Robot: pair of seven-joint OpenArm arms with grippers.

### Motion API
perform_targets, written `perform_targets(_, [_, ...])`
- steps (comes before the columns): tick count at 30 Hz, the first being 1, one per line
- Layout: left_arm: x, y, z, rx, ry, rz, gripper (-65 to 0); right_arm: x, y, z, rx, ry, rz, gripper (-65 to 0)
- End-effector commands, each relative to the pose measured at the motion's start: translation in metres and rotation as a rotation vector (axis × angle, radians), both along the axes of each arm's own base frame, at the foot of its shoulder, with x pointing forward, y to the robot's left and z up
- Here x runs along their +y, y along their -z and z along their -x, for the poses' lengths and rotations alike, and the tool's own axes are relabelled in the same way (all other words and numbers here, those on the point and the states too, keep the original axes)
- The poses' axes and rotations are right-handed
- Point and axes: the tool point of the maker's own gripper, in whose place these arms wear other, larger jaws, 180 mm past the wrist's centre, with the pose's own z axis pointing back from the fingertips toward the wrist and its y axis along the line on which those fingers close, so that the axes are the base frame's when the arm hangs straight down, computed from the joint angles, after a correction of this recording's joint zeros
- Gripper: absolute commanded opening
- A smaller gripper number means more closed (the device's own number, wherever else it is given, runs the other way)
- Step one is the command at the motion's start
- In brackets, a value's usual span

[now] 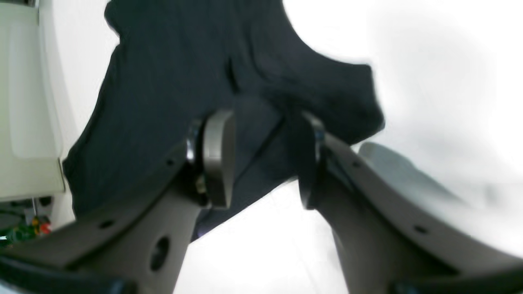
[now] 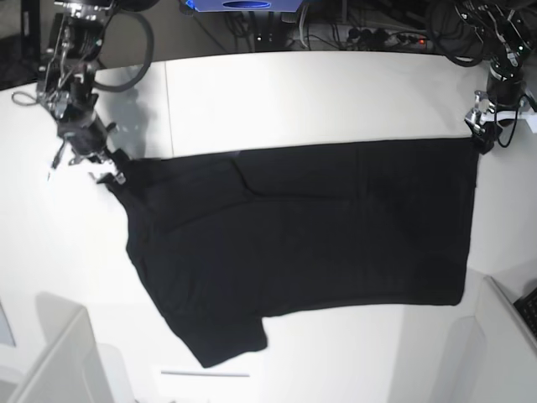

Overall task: Fold the T-shirt properly
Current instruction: 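Lift the shoulder corners and pull them apart to straighten the shirt, then drag the held shoulders back toward the robot, flattening the shirt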

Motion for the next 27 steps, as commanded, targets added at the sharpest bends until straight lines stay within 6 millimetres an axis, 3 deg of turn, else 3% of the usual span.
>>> perform_targets(1, [0.003,-0.007,-0.007,-0.039,0.017,-0.011,-12.5,0.000,-0.005,0.001,-0.020,0.006,-0.001,-41.3])
perform_targets(7, [0.004,0.010,-0.011,-0.034,0.000,0.038,-12.5,0.000,0.027,0.017,0.066,0.033,-0.033,-36.5])
perform_targets(12, [0.005,0.011,-0.027,-0.060,-0.009,0.058,-12.5,-0.007,0.031,0.020,0.056,0.079,-0.022,-35.9])
perform_targets(15, [0.004,0.016,-0.035,-0.070,-0.017,0.081,-12.5,-0.013,0.031,0.019,0.039,0.107,-0.006,-35.7])
perform_targets(21, [0.004,0.027,-0.045,-0.073,-0.036,0.125,-12.5,-0.016,0.060,0.019,0.107,0.124,-0.029,-35.7])
perform_targets(27, [0.003,0.032,-0.045,-0.068,-0.041,0.140,-12.7,-0.018,0.074,0.011,0.137,0.137,-0.048,-35.7])
